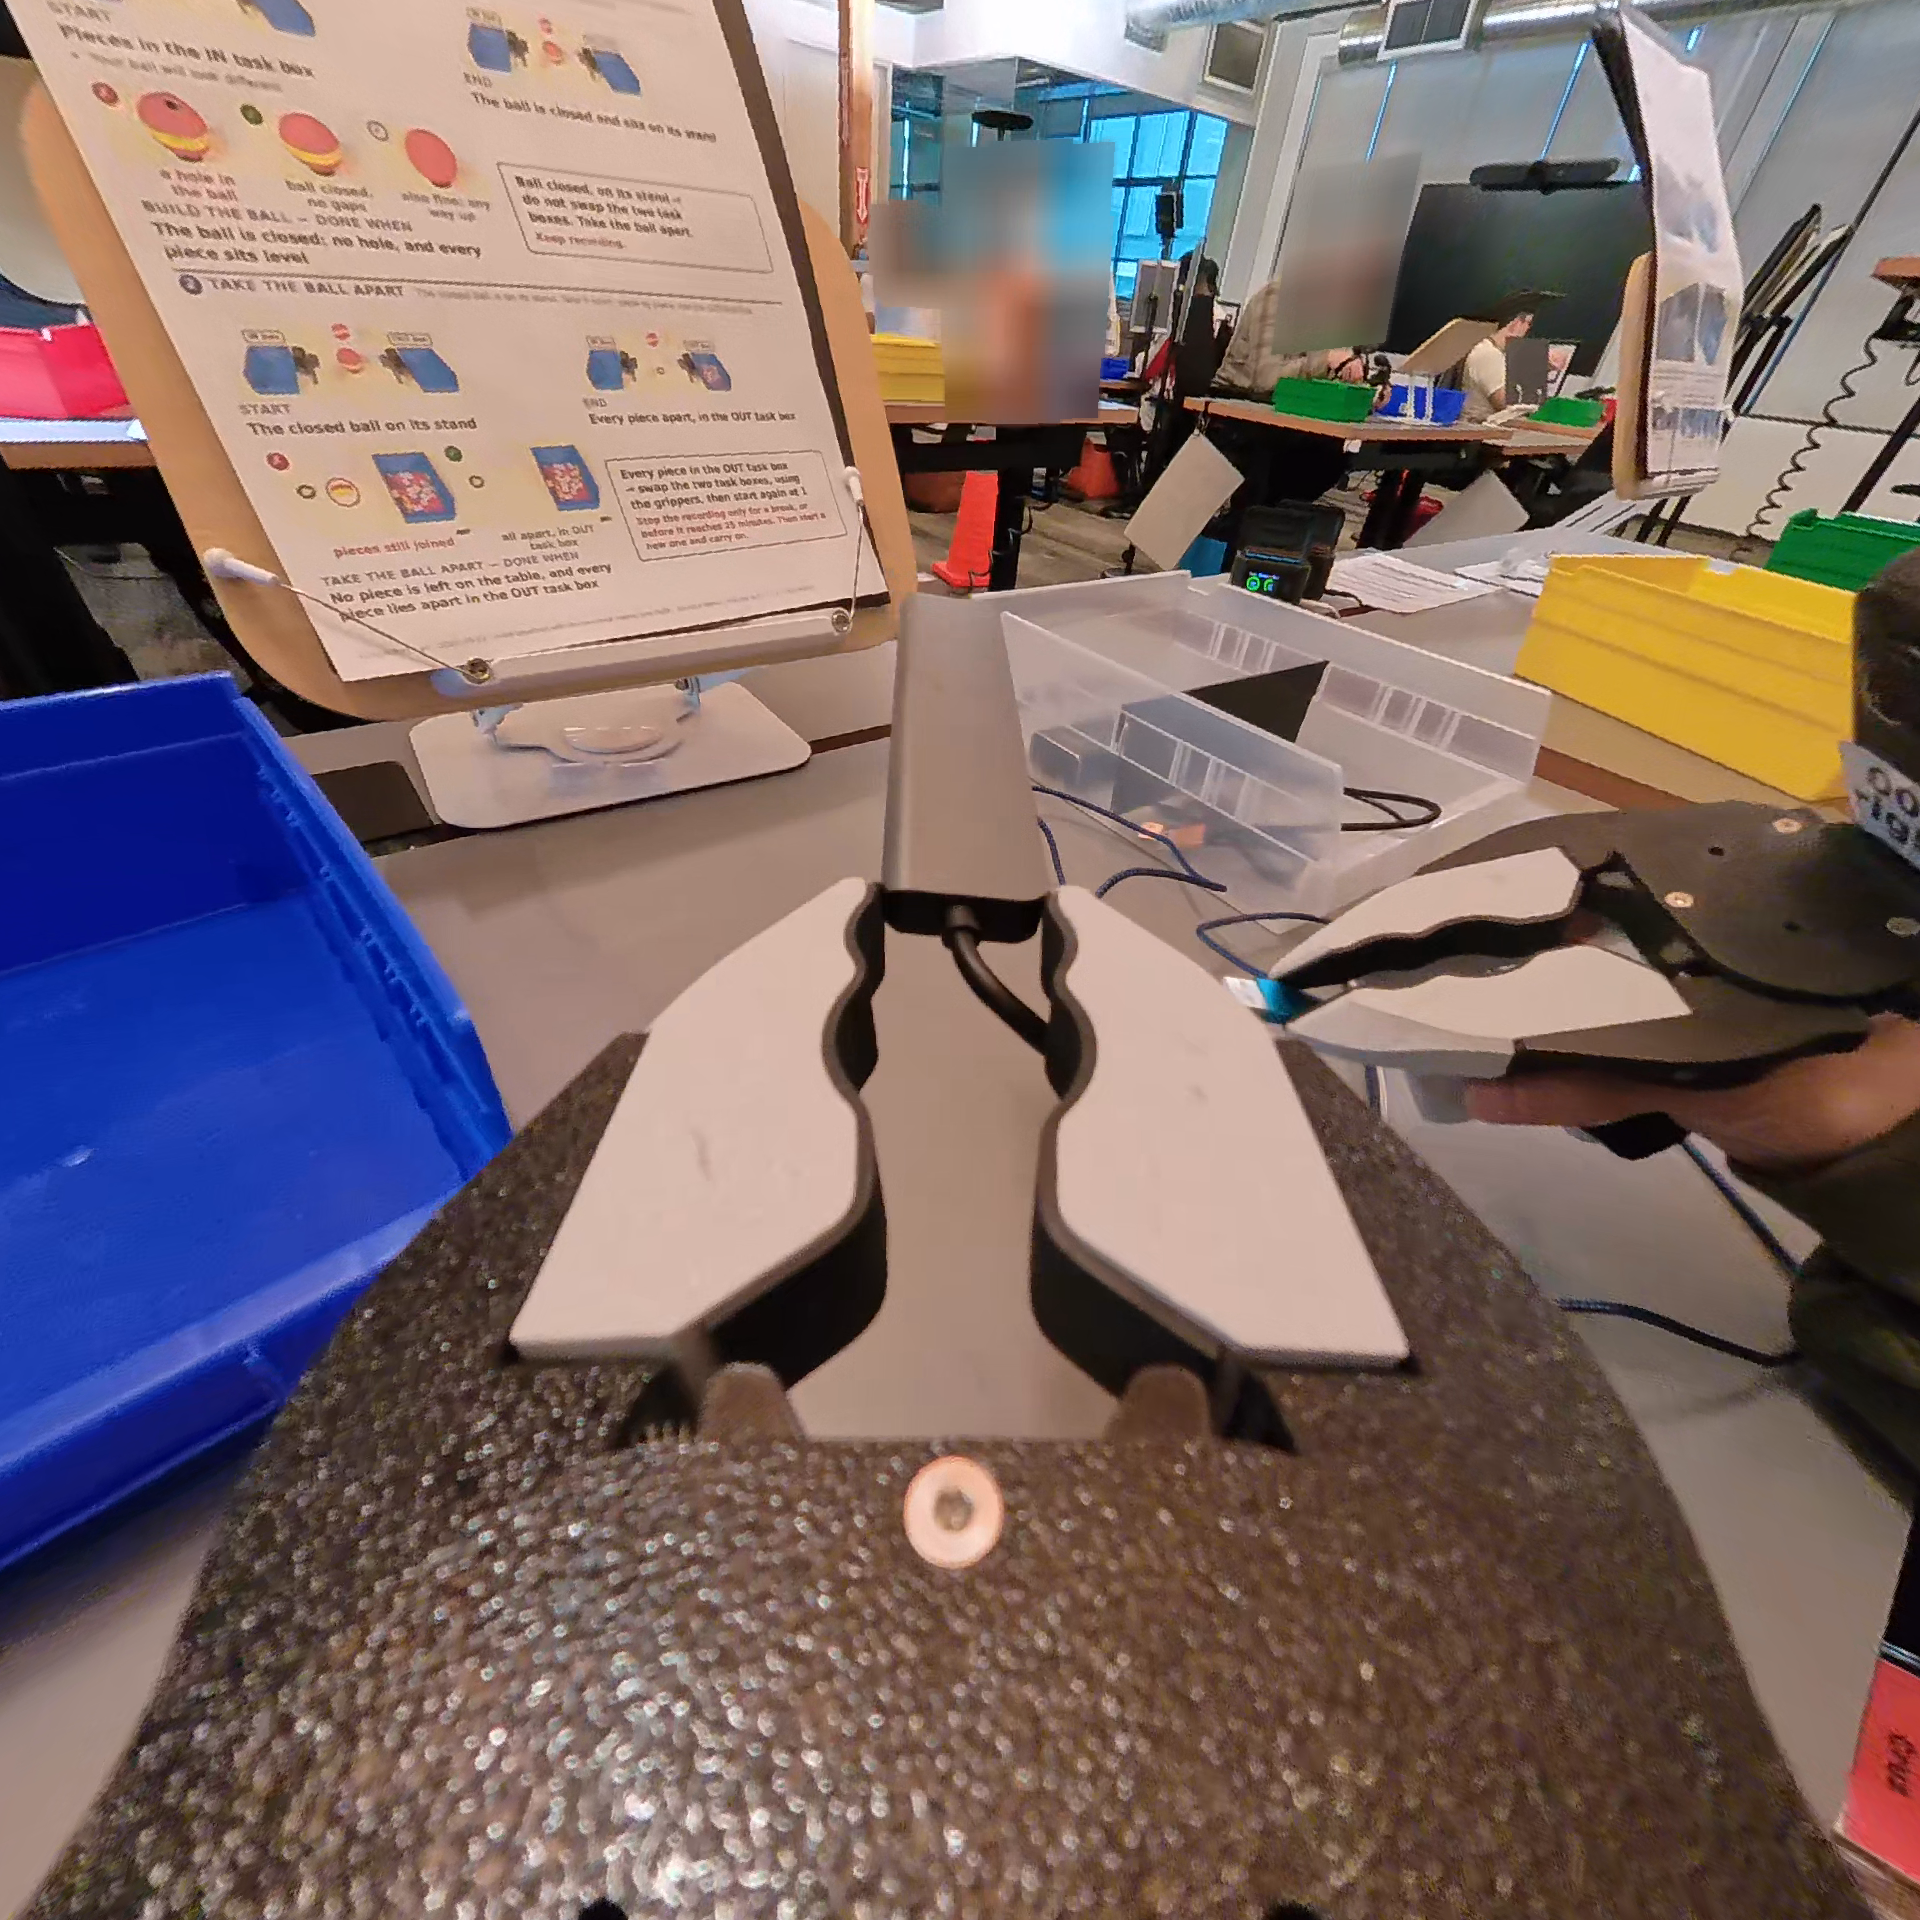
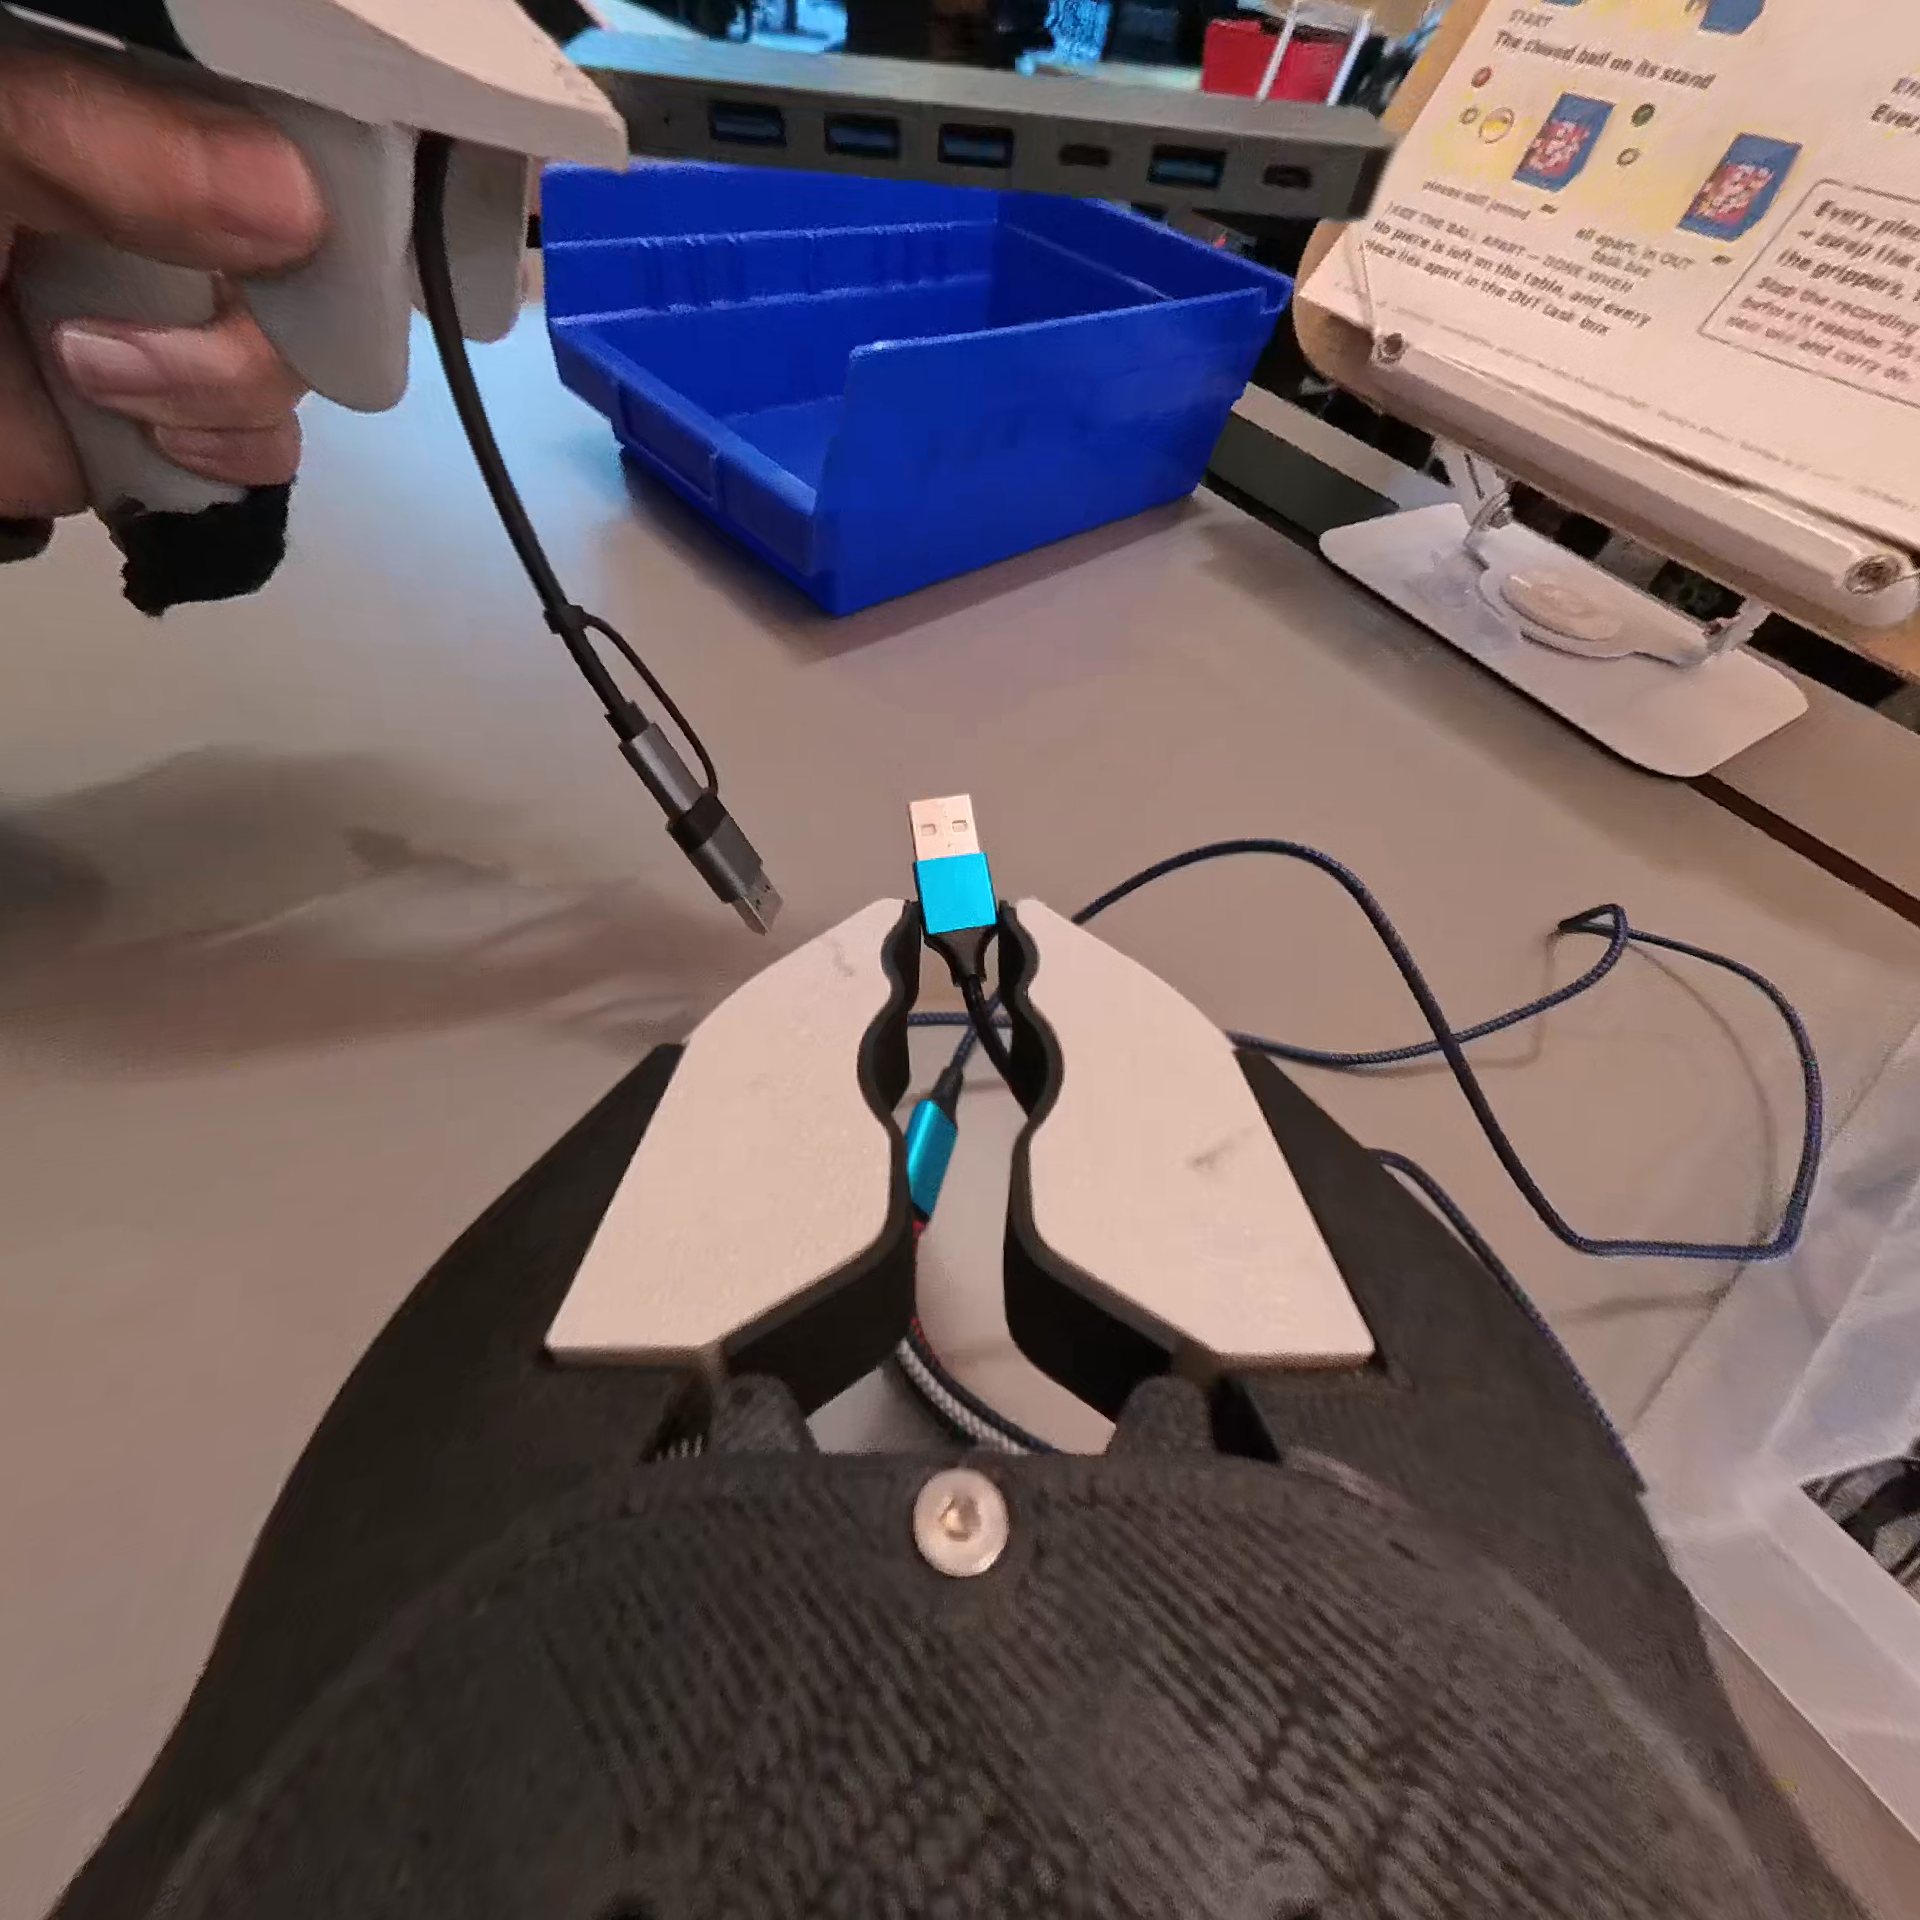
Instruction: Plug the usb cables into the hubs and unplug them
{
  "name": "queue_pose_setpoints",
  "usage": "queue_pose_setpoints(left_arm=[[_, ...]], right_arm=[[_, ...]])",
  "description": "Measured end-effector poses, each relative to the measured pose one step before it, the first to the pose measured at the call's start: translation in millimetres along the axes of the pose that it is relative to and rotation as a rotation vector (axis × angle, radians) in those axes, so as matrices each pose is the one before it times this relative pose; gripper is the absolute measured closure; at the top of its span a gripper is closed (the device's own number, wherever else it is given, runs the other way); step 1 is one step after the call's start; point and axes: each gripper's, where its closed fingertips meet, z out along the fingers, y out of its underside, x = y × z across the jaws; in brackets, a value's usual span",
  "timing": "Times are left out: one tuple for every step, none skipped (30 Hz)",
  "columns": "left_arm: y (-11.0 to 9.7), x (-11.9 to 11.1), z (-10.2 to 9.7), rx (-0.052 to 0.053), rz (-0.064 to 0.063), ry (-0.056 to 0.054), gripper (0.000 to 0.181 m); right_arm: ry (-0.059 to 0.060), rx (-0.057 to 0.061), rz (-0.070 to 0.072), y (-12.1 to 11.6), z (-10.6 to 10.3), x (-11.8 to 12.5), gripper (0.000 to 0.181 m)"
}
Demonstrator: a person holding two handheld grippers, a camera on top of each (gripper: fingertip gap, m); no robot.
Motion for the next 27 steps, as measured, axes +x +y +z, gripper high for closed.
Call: queue_pose_setpoints(left_arm=[[1.49, 0.14, 0.67, -0.0079, -0.001, 0.0024, 0.154], [1.44, -0.25, 0.63, -0.0074, 0.0008, -0.0012, 0.154], [1.29, -0.09, 0.64, -0.0061, 0.0024, -0.0007, 0.154], [0.8, 0.66, 0.51, -0.0036, 0.0012, 0.0041, 0.154], [0.4, 0.96, 0.27, -0.002, -0.0017, 0.0068, 0.154], [-0.2, 0.47, 0.01, 0.0016, -0.0027, 0.0028, 0.154], [-0.24, 0.11, 0.11, 0.0027, -0.0006, 0.0005, 0.154], [0.23, 0.11, 0.2, -0.0013, 0.0011, 0.0025, 0.154], [0.87, 0.32, 0.33, -0.0053, 0.001, 0.0053, 0.154], [0.77, 0.2, 0.2, -0.0043, 0.0004, 0.0038, 0.154], [0.39, -0.37, 0.03, -0.001, 0.0007, 0.0002, 0.154], [0.29, -0.63, -0.1, -0.001, 0.0006, -0.0006, 0.154], [0.27, -0.53, -0.34, -0.0024, -0.001, 0.0006, 0.154], [0.21, -0.65, -0.46, -0.002, -0.002, 0.0021, 0.154], [0.04, -0.85, -0.58, -0.0006, -0.0023, 0.0019, 0.154], [-0.01, -1.29, -0.6, 0.0006, -0.0025, -0.0009, 0.154], [-0.06, -1.65, -0.69, 0.0009, -0.0026, -0.0023, 0.154], [-0.01, -1.49, -0.63, 0.0004, -0.0028, -0.0012, 0.154], [-0.1, -1.5, -0.5, 0.0009, -0.0037, -0.0008, 0.154], [-0.08, -1.44, -0.36, 0.0013, -0.0044, -0.0006, 0.154], [0.01, -1.26, -0.13, 0.0012, -0.0047, -0.0007, 0.154], [0.42, -0.77, 0.11, -0.0005, -0.0035, 0.0011, 0.154], [0.91, -0.22, 0.49, -0.003, -0.0029, 0.0031, 0.154], [1.01, 0.17, 0.68, -0.0047, -0.0028, 0.0041, 0.154], [0.91, 0.46, 0.65, -0.0043, -0.0021, 0.0035, 0.154], [0.57, 0.74, 0.52, -0.0034, -0.0006, 0.003, 0.154], [0.45, 0.99, 0.22, -0.0035, 0.0013, 0.0041, 0.154]], right_arm=[[-0.0051, -0.0152, 0.0006, 2.25, -2.19, 0.79, 0.168], [0.0125, -0.0117, -0.006, 1.96, -2.58, 2.78, 0.167], [0.003, -0.0169, -0.014, 2.29, -3.13, 1.38, 0.168], [-0.0102, -0.0192, -0.0262, 2.11, -3.79, -0.43, 0.168], [-0.0143, -0.0137, -0.0359, 1.48, -4.16, -1.23, 0.168], [-0.0134, -0.0176, -0.0212, 2.4, -3.65, -0.61, 0.168], [-0.0225, -0.0263, -0.0013, 3.95, -2.7, -1.52, 0.167], [-0.0243, -0.0283, 0.0075, 4.79, -1.47, -1.71, 0.166], [-0.0102, -0.0248, 0.0024, 4.39, -0.77, -0.24, 0.162], [0.0024, -0.0186, -0.0027, 3.81, -0.87, 0.63, 0.156], [-0.0133, -0.0297, -0.0024, 4.56, -2.04, -2.2, 0.146], [-0.0268, -0.0367, -0.008, 4.21, -3.65, -4.77, 0.134], [-0.0207, -0.0309, -0.0148, 2.79, -4.98, -4.87, 0.122], [-0.0114, -0.0319, -0.0149, 2.91, -5.72, -4.1, 0.112], [-0.0131, -0.0419, -0.0111, 4.23, -5.85, -4.6, 0.098], [-0.0078, -0.0469, -0.0084, 4.89, -5.58, -4.13, 0.086], [-0.0147, -0.0349, -0.0067, 3.48, -4.63, -5.88, 0.079], [-0.0332, -0.0183, -0.0092, 1.22, -2.54, -9.32, 0.079], [-0.0453, -0.0097, -0.0156, -0.18, -0.08, -11.06, 0.078], [-0.0306, -0.0054, -0.0321, -1.14, 2.64, -7.99, 0.077], [0.004, -0.0062, -0.0282, -1.58, 5.75, -0.78, 0.076], [0.0123, -0.0292, -0.0076, 0.89, 8.21, 3.37, 0.075], [0.0234, -0.0369, 0.008, 1.32, 9.31, 7.18, 0.074], [0.0167, -0.0297, 0.0079, -0.15, 8.87, 7.08, 0.075], [-0.0143, -0.0176, -0.0037, -1.77, 6.96, 3.02, 0.076], [-0.0315, -0.0043, -0.0056, -3.59, 5.44, 0.99, 0.074], [-0.0263, -0.0038, -0.0061, -3.28, 4.79, 1.52, 0.075]])
